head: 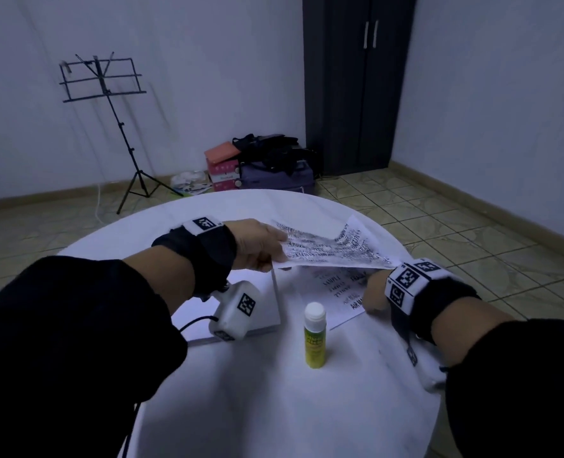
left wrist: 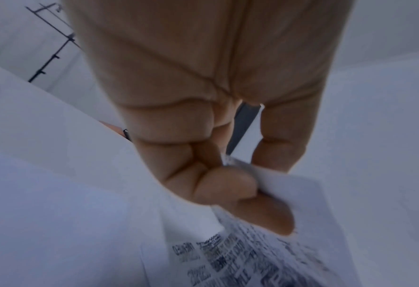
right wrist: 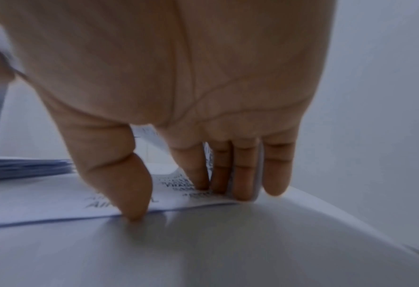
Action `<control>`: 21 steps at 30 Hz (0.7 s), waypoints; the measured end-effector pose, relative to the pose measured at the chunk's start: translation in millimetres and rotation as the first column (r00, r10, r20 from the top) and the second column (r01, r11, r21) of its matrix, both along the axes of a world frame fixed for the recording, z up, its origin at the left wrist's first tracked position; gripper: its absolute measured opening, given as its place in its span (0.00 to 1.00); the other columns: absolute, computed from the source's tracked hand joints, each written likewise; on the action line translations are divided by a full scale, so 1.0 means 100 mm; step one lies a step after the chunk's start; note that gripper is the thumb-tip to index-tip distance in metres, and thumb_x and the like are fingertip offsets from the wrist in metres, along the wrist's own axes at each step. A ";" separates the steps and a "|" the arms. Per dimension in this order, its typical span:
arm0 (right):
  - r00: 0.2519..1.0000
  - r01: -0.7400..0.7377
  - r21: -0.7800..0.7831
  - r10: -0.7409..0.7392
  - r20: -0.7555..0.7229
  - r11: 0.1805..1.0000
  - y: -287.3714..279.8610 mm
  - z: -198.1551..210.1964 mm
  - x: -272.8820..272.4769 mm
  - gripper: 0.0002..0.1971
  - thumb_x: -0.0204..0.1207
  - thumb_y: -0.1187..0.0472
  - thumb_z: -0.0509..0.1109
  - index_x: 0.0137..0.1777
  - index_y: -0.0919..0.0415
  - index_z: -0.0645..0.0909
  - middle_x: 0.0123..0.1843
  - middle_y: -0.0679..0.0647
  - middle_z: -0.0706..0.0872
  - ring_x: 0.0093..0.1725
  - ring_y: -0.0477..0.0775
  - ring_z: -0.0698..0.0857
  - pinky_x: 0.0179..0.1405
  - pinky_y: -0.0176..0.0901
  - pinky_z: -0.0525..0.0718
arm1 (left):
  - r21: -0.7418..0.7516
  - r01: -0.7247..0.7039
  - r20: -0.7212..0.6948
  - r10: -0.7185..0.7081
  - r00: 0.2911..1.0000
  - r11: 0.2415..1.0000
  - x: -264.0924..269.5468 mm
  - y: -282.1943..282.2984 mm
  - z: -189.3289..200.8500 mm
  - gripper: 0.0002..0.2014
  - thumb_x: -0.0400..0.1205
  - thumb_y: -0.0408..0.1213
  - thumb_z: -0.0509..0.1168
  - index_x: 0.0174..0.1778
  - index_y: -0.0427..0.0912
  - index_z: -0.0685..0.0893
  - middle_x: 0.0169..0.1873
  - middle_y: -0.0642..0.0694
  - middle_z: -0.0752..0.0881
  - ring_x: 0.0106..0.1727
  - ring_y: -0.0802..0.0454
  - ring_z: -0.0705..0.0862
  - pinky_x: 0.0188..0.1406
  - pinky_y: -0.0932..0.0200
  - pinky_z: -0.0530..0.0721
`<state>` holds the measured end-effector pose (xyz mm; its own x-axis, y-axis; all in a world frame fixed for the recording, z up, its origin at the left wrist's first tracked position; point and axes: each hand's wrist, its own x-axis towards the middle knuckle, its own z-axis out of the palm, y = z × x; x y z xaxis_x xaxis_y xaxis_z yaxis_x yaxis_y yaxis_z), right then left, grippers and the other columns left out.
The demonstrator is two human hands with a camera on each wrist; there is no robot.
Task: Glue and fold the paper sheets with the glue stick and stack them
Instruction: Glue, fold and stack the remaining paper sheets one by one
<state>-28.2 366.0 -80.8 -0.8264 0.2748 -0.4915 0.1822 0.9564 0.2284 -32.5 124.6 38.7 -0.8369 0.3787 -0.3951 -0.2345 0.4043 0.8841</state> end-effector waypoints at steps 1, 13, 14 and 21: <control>0.999 -0.001 0.028 0.000 0.053 1.000 0.08 -0.12 -0.10 0.27 0.70 0.47 0.64 0.65 0.63 0.80 0.62 0.65 0.82 0.62 0.67 0.81 0.63 0.62 0.79 | 0.025 -0.028 -0.004 0.028 1.000 0.999 0.04 -0.08 0.02 0.22 0.77 0.14 0.61 0.63 0.39 0.75 0.35 0.39 0.84 0.26 0.51 0.86 0.20 0.67 0.77; 0.975 -0.067 -0.153 0.032 -0.220 0.986 -0.09 0.24 0.38 0.52 0.47 0.41 0.80 0.76 0.50 0.70 0.75 0.56 0.74 0.72 0.64 0.74 0.69 0.58 0.75 | 0.254 -0.359 -0.017 0.375 0.927 0.898 0.97 -1.29 0.06 0.28 0.78 0.14 0.59 0.73 0.38 0.73 0.37 0.42 0.81 0.34 0.50 0.80 0.22 0.68 0.81; 0.977 -0.070 -0.210 0.024 -0.211 0.975 -0.34 0.56 0.71 0.48 0.58 0.47 0.80 0.80 0.52 0.65 0.79 0.56 0.68 0.77 0.61 0.69 0.74 0.51 0.70 | 0.250 -0.367 -0.018 0.383 0.924 0.896 1.09 -1.39 0.04 0.28 0.79 0.14 0.59 0.74 0.39 0.72 0.33 0.43 0.82 0.30 0.52 0.81 0.22 0.68 0.82; 0.995 -0.049 -0.665 -0.024 -0.100 0.746 -0.65 0.75 1.22 0.40 0.67 0.58 0.80 0.78 0.48 0.67 0.74 0.55 0.73 0.75 0.54 0.70 0.61 0.40 0.66 | 0.039 -0.290 0.039 0.289 0.957 0.956 1.85 -1.86 -0.27 0.32 0.77 0.12 0.61 0.76 0.39 0.71 0.58 0.50 0.76 0.26 0.60 0.84 0.27 0.65 0.86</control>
